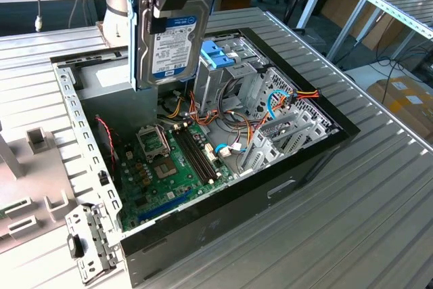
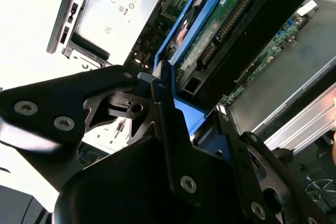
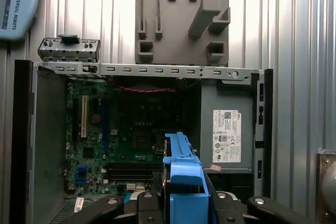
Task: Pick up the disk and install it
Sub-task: 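Pick up the disk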
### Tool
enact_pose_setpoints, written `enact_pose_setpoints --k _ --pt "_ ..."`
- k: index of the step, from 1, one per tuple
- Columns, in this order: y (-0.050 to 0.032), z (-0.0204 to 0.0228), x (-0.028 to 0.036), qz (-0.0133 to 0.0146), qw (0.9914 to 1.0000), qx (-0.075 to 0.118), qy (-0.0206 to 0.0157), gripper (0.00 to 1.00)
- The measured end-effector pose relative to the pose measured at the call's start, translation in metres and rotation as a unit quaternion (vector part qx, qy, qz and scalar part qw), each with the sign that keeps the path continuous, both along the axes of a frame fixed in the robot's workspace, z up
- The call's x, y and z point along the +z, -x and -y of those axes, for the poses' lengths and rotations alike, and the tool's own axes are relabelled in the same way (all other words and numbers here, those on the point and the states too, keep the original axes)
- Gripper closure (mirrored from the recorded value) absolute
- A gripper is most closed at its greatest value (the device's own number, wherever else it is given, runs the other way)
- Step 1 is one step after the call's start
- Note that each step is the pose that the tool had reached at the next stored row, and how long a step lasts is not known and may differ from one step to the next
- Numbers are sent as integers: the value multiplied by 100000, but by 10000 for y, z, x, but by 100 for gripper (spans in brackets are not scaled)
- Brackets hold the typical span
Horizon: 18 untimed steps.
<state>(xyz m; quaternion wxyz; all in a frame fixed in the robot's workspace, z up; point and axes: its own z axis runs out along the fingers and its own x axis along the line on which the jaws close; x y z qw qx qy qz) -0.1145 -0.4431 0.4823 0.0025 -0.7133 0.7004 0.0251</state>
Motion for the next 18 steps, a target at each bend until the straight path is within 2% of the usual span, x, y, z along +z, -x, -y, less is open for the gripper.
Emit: enact_pose_setpoints --k 18 --pt "-3 145 -1 1 100000 2 -3 63"
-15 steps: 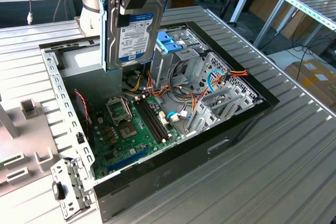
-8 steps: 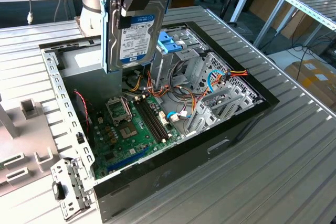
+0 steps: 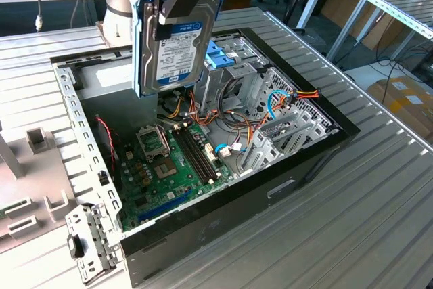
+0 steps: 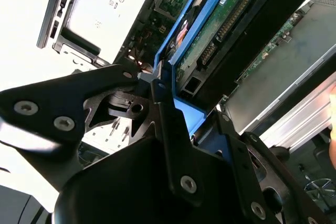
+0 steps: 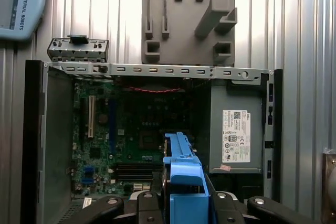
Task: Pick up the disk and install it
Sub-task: 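Pick up the disk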
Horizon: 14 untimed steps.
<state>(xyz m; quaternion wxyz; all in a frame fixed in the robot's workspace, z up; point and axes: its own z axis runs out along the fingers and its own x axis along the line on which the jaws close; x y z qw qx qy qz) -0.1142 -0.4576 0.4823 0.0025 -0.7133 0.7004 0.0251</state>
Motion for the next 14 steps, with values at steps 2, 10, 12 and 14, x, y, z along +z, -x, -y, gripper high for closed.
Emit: enact_pose_setpoints --k 2,10,12,14 --pt "0 20 0 -2 100000 0 5 63" --pt "0 95 0 1 100000 -2 -1 63" --pt "-1 115 0 -2 100000 1 5 63" --pt "-1 130 0 1 100000 3 0 63"
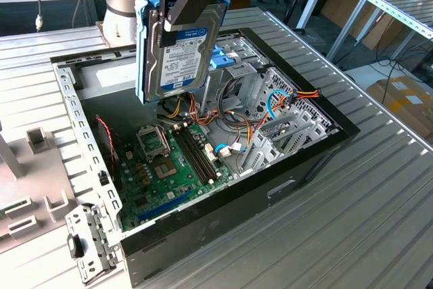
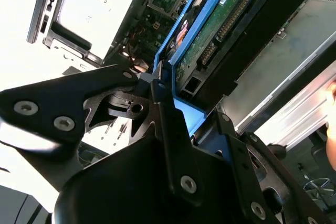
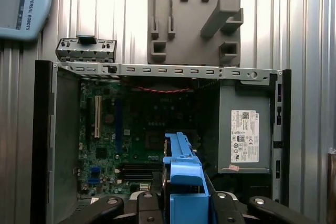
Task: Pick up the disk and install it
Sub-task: 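Pick up the disk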
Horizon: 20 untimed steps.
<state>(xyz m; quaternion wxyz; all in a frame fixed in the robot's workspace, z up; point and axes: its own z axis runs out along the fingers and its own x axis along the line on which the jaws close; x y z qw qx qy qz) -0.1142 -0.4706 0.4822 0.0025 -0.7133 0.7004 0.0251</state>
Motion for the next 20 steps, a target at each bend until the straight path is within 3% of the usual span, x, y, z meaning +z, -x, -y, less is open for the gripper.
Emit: enact_pose_setpoints --k 7,20 --pt "0 79 0 -3 100000 -3 3 63" --pt "-2 185 0 -2 100000 -4 6 63"
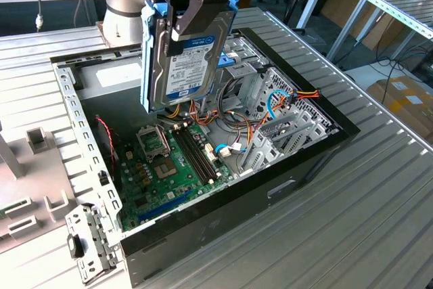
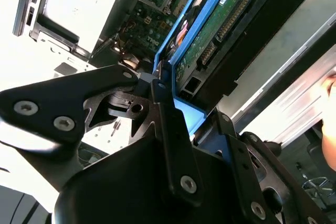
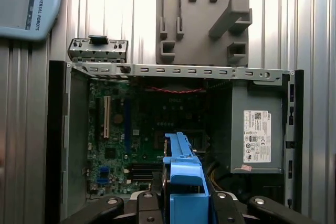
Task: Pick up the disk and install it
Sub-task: 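Pick up the disk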
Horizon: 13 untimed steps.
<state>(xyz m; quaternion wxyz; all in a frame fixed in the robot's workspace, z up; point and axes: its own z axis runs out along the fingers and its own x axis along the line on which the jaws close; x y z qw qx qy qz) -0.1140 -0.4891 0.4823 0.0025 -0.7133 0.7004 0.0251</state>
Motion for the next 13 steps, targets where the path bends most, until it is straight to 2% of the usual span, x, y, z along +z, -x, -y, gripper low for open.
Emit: enact_pose_setpoints --k 7,13 --pt "-1 59 0 0 100000 2 -3 63" --pt "-1 127 -1 1 100000 0 -4 63"
